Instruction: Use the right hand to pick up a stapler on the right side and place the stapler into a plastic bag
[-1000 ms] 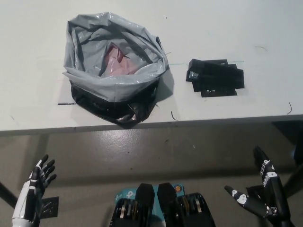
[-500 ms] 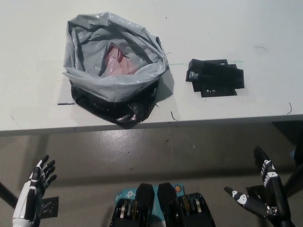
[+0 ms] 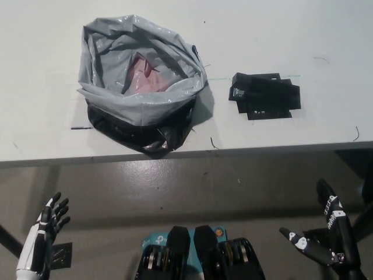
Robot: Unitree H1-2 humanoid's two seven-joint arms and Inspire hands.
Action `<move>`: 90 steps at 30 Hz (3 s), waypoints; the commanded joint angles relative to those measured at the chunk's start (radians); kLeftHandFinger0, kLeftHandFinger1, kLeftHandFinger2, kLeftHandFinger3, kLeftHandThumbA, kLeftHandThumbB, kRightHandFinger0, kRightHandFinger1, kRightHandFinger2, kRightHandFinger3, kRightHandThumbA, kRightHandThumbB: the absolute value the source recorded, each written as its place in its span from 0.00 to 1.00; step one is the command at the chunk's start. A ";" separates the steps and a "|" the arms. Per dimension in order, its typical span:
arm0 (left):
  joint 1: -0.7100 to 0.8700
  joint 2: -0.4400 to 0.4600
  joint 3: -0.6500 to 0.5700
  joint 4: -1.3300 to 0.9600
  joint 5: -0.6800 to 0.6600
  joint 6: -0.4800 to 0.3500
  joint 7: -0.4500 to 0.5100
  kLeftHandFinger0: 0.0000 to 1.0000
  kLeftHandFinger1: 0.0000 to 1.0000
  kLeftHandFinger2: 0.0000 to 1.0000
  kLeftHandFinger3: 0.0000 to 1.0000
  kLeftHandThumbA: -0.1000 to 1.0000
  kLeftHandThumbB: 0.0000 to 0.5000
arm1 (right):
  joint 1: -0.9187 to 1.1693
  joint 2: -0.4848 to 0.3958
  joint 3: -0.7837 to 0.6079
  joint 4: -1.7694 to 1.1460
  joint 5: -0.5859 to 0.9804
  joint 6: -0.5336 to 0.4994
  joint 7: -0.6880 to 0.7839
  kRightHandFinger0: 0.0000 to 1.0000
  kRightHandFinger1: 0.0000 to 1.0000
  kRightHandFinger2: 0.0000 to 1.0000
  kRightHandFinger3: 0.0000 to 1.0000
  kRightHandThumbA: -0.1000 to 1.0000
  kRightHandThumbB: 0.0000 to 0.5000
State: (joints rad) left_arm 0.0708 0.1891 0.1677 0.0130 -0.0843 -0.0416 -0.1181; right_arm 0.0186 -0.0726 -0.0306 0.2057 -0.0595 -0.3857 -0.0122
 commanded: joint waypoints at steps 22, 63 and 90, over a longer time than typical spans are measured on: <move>0.045 0.023 -0.042 -0.014 0.020 -0.035 -0.017 1.00 1.00 1.00 1.00 1.00 0.04 | -0.001 0.008 0.006 -0.002 -0.031 -0.052 -0.021 1.00 1.00 1.00 1.00 1.00 0.75; 0.078 0.045 -0.068 -0.087 0.024 0.010 -0.019 1.00 1.00 1.00 1.00 1.00 0.08 | -0.015 -0.007 0.043 0.007 -0.080 -0.084 -0.127 1.00 1.00 1.00 1.00 0.95 0.81; 0.059 0.069 -0.078 -0.078 0.031 0.006 -0.022 1.00 1.00 1.00 1.00 1.00 0.05 | -0.019 -0.019 0.083 -0.045 -0.084 -0.084 -0.116 1.00 1.00 1.00 1.00 0.92 0.74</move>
State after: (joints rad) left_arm 0.1380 0.2354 0.0933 -0.0432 -0.0598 -0.0309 -0.1273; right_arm 0.0008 -0.0959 0.0619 0.2447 -0.1468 -0.4168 -0.1252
